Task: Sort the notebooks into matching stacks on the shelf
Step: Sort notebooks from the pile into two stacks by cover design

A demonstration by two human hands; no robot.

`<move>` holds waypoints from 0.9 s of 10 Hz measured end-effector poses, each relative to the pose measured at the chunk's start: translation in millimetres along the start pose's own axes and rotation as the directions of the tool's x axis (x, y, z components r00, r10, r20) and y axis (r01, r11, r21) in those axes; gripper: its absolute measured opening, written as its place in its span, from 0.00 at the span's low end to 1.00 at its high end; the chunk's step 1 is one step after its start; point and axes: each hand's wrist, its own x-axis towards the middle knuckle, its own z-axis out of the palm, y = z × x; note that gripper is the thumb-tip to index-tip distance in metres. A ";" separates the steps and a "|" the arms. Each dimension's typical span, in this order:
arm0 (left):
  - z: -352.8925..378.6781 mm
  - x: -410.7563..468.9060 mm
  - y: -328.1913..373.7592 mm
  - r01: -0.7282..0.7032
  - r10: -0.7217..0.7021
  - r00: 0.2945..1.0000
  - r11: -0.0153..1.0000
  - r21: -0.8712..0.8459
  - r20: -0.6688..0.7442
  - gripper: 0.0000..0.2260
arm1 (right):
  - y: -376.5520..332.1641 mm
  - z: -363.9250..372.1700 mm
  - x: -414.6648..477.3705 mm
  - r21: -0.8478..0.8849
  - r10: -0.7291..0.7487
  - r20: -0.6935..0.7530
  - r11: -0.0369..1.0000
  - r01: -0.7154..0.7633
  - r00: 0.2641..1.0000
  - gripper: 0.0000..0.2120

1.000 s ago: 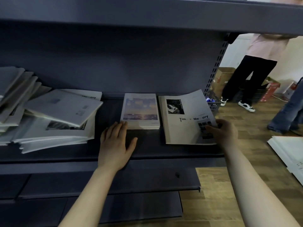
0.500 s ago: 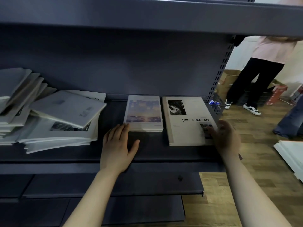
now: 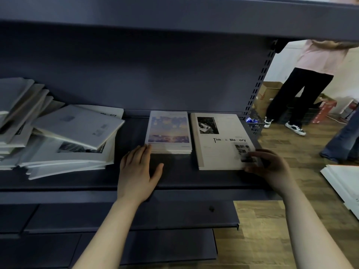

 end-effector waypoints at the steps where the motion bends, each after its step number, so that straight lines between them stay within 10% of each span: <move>1: 0.5 0.2 0.0 0.002 -0.002 1.000 1.000 0.004 0.002 0.34 | 3.2 3.5 -1.7 -0.031 -0.021 -0.051 0.999 0.019 0.998 0.19; 9: 0.8 0.3 1.0 0.017 -0.017 1.000 1.000 -0.002 0.004 0.34 | -10.9 8.9 -12.9 -0.171 -0.064 -0.168 0.985 0.035 0.984 0.18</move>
